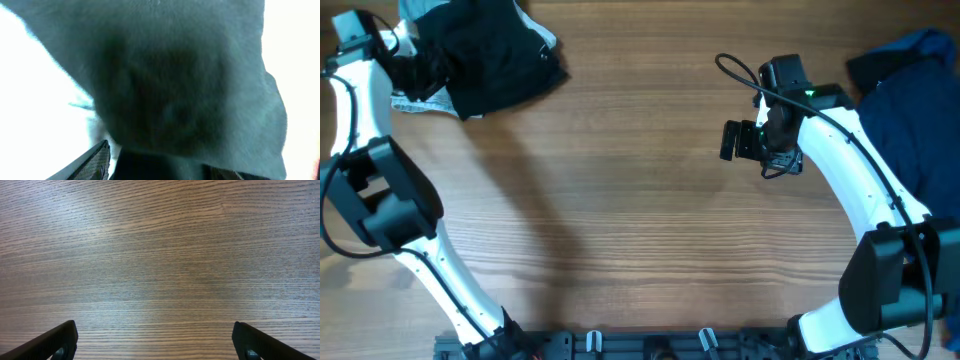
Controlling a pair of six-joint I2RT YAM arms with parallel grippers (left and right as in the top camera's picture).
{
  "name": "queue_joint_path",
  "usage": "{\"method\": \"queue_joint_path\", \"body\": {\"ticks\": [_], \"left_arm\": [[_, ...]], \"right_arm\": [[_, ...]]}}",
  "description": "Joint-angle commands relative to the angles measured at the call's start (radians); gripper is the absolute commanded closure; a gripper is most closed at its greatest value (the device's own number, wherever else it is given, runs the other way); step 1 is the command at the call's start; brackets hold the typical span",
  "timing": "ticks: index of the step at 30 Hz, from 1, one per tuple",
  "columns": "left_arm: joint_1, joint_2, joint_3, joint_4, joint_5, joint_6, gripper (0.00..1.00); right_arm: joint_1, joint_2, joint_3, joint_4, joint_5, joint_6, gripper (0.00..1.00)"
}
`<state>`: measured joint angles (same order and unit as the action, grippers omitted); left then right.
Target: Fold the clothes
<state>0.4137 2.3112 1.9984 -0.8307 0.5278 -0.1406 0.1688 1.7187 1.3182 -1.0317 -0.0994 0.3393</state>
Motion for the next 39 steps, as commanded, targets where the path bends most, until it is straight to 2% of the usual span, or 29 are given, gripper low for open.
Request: {"method": "queue_joint_path", "body": {"ticks": [1,5,8,9,11,15,18,21,26,29,34,39], "left_arm": [[0.063,-0.076,0.018,-0.007,0.025,-0.002,0.38],[0.111,-0.116,0.018,-0.075,0.099,-0.002,0.35],[0.109,-0.118,0.018,-0.06,0.115,-0.002,0.21],[0.105,-0.117,0.018,-0.035,0.115,-0.003,0.13],[0.098,-0.117,0.018,0.02,0.114,-0.026,0.12],[0.08,-0.101,0.018,0.135,0.108,-0.137,0.13],[0.053,-0.056,0.018,0.2,0.1,-0.17,0.15],[0.047,-0.011,0.018,0.211,0.042,-0.229,0.19],[0.05,0.039,0.018,0.229,0.005,-0.36,0.21],[0.05,0.048,0.018,0.301,-0.002,-0.404,0.2],[0.05,0.06,0.018,0.409,-0.002,-0.494,0.26],[0.04,0.111,0.018,0.432,-0.002,-0.5,0.28]], "right_arm": [[0.0,0.013,0.002,0.003,0.006,0.003,0.0],[0.0,0.013,0.002,0.022,-0.006,0.004,0.0],[0.0,0.013,0.002,0.029,-0.035,0.005,0.0],[0.0,0.013,0.002,0.029,-0.035,0.004,0.0],[0.0,0.013,0.002,0.027,-0.035,0.004,0.0],[0.0,0.013,0.002,0.029,-0.062,0.005,0.0],[0.0,0.013,0.002,0.031,-0.082,0.004,0.0],[0.0,0.013,0.002,0.019,-0.082,0.004,0.0],[0.0,0.013,0.002,0.022,-0.082,0.004,0.0],[0.0,0.013,0.002,0.021,-0.082,0.004,0.0],[0.0,0.013,0.002,0.016,-0.082,0.004,0.0],[0.0,0.013,0.002,0.01,-0.082,0.004,0.0]]}}
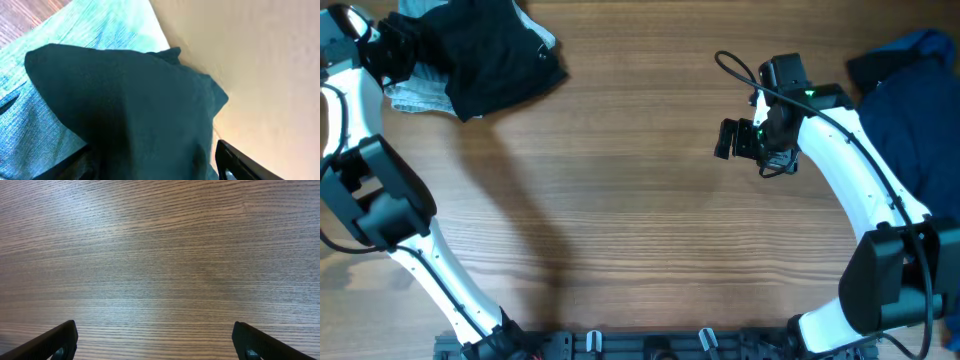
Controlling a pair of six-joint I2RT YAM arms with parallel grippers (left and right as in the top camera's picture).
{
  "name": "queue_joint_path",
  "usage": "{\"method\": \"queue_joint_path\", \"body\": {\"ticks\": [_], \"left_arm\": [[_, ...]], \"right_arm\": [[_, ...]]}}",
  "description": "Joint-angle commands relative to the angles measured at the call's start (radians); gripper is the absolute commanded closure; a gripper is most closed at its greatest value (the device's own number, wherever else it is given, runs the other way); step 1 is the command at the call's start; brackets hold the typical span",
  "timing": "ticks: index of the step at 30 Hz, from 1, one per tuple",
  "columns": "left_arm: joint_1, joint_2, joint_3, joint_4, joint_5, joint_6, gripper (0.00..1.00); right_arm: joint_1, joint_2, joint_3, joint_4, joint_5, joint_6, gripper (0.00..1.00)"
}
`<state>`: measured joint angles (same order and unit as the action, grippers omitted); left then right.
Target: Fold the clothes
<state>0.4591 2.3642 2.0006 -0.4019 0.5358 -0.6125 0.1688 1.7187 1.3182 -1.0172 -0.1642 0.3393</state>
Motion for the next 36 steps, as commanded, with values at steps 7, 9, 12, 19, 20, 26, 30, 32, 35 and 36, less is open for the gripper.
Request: {"method": "queue_joint_path", "body": {"ticks": [7,9,12,19,20,26,30,32,35,36], "left_arm": [[-0.002,0.097,0.016,0.095,-0.01,-0.02,0.52],[-0.002,0.097,0.016,0.149,-0.01,-0.01,0.82],[-0.002,0.097,0.016,0.23,-0.014,0.014,0.96],[0.033,0.084,0.037,0.313,0.013,0.005,0.96],[0.037,0.08,0.049,0.313,0.023,0.005,0.96],[0.034,0.05,0.155,0.312,0.156,0.005,0.96],[0.025,0.05,0.191,0.313,0.163,0.006,0.96],[0.027,0.05,0.191,0.314,0.134,0.036,0.96],[0.028,0.05,0.191,0.273,-0.045,0.125,0.96],[0.03,0.05,0.191,0.255,-0.102,0.167,0.96]], "right_arm": [[0.0,0.013,0.002,-0.014,-0.016,0.004,0.0],[0.0,0.013,0.002,-0.019,-0.016,0.004,0.0],[0.0,0.013,0.002,-0.031,-0.016,0.004,0.0],[0.0,0.013,0.002,-0.039,-0.016,0.004,0.0],[0.0,0.013,0.002,-0.036,-0.016,0.004,0.0],[0.0,0.013,0.002,-0.031,-0.016,0.005,0.0],[0.0,0.013,0.002,-0.031,-0.016,0.005,0.0],[0.0,0.013,0.002,-0.03,-0.016,0.005,0.0],[0.0,0.013,0.002,-0.031,-0.008,0.004,0.0],[0.0,0.013,0.002,-0.032,-0.008,0.004,0.0]]}}
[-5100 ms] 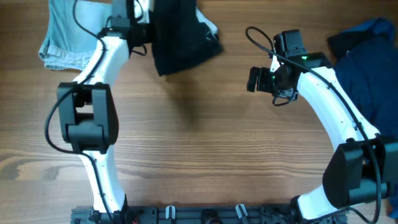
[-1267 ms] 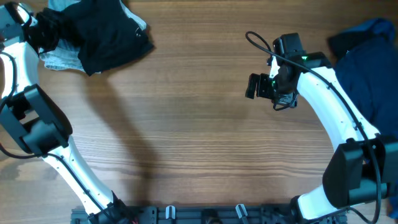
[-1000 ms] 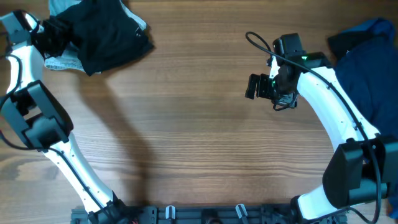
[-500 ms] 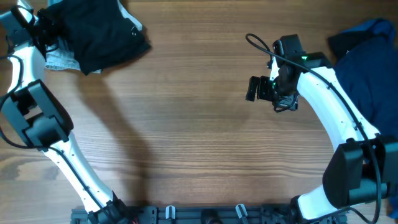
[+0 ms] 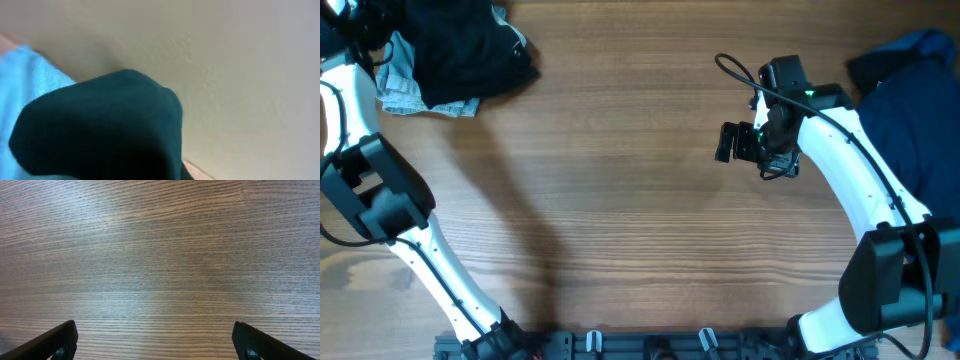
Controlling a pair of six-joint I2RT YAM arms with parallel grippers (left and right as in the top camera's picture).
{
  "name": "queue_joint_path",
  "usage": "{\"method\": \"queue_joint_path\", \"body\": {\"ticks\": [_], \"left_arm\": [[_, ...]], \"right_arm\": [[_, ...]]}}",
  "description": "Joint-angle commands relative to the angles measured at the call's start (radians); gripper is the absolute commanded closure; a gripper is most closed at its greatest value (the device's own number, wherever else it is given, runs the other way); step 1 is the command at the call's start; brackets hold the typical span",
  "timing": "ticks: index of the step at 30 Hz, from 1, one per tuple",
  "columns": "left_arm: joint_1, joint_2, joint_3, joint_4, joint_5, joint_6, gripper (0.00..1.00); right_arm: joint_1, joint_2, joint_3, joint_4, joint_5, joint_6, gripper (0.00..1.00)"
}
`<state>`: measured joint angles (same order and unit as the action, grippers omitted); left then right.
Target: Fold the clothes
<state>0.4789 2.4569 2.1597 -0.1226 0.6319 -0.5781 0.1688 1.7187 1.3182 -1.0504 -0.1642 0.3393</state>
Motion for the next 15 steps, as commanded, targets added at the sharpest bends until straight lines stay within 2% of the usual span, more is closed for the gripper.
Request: {"method": "queue_joint_path", "body": {"ticks": [1,3,4,5,9,10,11,15], "left_arm": [[0.011,-0.041,0.032,-0.035,-0.252,0.166,0.96],[0.011,-0.039,0.032,-0.046,-0.35,0.213,0.96],[0.011,-0.039,0.032,-0.047,-0.417,0.245,0.93],[0.011,-0.039,0.032,-0.047,-0.451,0.264,0.85],[0.021,-0.039,0.032,-0.071,-0.579,0.287,0.31],[0.026,-0.039,0.032,-0.081,-0.577,0.286,0.04],[0.032,-0.039,0.032,-0.104,-0.564,0.283,0.01],[0.035,-0.074,0.032,-0.213,-0.416,0.28,0.0]], "right_arm": [[0.0,0.013,0.002,0.001,-0.008,0.004,0.0],[0.0,0.013,0.002,0.002,-0.008,0.005,0.0],[0.0,0.013,0.002,0.001,-0.008,0.005,0.0],[0.0,0.013,0.002,0.0,-0.008,0.005,0.0],[0.0,0.013,0.002,-0.002,-0.009,0.011,0.0],[0.0,0.013,0.002,-0.003,-0.01,0.013,0.0],[0.0,0.013,0.002,-0.005,-0.009,0.012,0.0],[0.0,0.013,0.002,-0.011,-0.009,0.008,0.0]]}}
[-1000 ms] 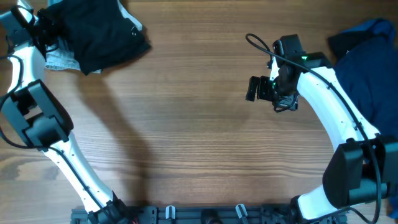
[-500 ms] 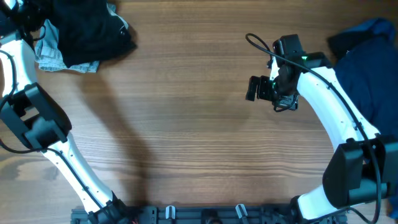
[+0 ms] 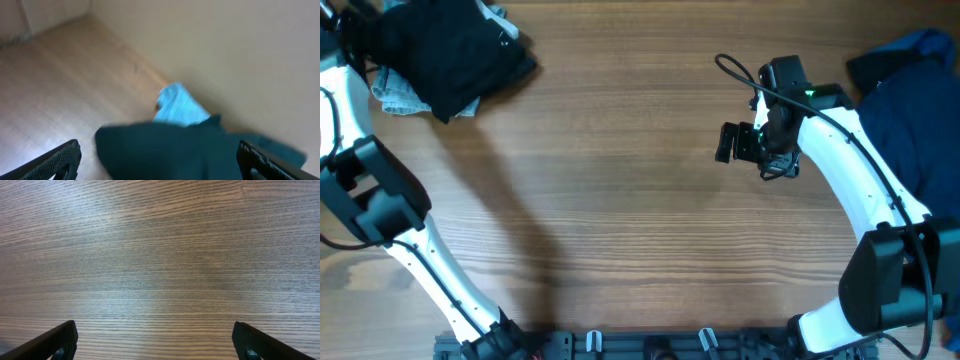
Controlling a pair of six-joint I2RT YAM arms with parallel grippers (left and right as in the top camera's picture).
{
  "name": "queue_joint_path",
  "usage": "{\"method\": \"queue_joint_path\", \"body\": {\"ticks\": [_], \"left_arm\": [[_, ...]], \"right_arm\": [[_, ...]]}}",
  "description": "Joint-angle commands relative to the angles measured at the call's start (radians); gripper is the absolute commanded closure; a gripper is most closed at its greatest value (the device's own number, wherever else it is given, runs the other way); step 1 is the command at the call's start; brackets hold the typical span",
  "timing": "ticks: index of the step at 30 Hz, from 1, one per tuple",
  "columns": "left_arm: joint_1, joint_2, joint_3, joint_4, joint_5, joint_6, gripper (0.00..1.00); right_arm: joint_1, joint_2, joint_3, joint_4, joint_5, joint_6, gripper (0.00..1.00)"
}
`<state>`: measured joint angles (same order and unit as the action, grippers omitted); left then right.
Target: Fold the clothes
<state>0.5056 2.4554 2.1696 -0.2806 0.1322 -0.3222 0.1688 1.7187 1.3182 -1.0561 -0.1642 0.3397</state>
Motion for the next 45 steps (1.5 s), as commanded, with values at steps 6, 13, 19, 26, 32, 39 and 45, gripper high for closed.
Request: {"method": "queue_joint_path", "body": {"ticks": [6,13,19,26,32,39,45], "left_arm": [[-0.008,-0.214,0.022,-0.37,0.334,-0.092,0.0],[-0.095,-0.138,0.02,-0.678,0.33,-0.075,0.0],[-0.118,-0.053,0.02,-0.711,0.113,-0.076,0.01],[-0.099,-0.039,0.02,-0.769,-0.022,-0.083,0.03],[-0.051,-0.021,-0.01,-0.773,-0.124,-0.112,0.12],[0.03,-0.048,-0.01,-0.817,-0.119,-0.158,0.28],[0.018,-0.254,-0.01,-0.733,0.059,-0.108,0.96]], "right_arm": [[0.0,0.013,0.002,0.003,-0.009,0.003,0.0],[0.0,0.013,0.002,0.007,-0.009,0.002,0.0],[0.0,0.013,0.002,0.005,-0.009,0.0,0.0],[0.0,0.013,0.002,0.017,-0.009,0.0,0.0],[0.0,0.013,0.002,0.019,-0.009,-0.003,0.0],[0.0,0.013,0.002,0.016,-0.009,-0.008,0.0],[0.0,0.013,0.002,0.026,-0.009,-0.006,0.01]]}}
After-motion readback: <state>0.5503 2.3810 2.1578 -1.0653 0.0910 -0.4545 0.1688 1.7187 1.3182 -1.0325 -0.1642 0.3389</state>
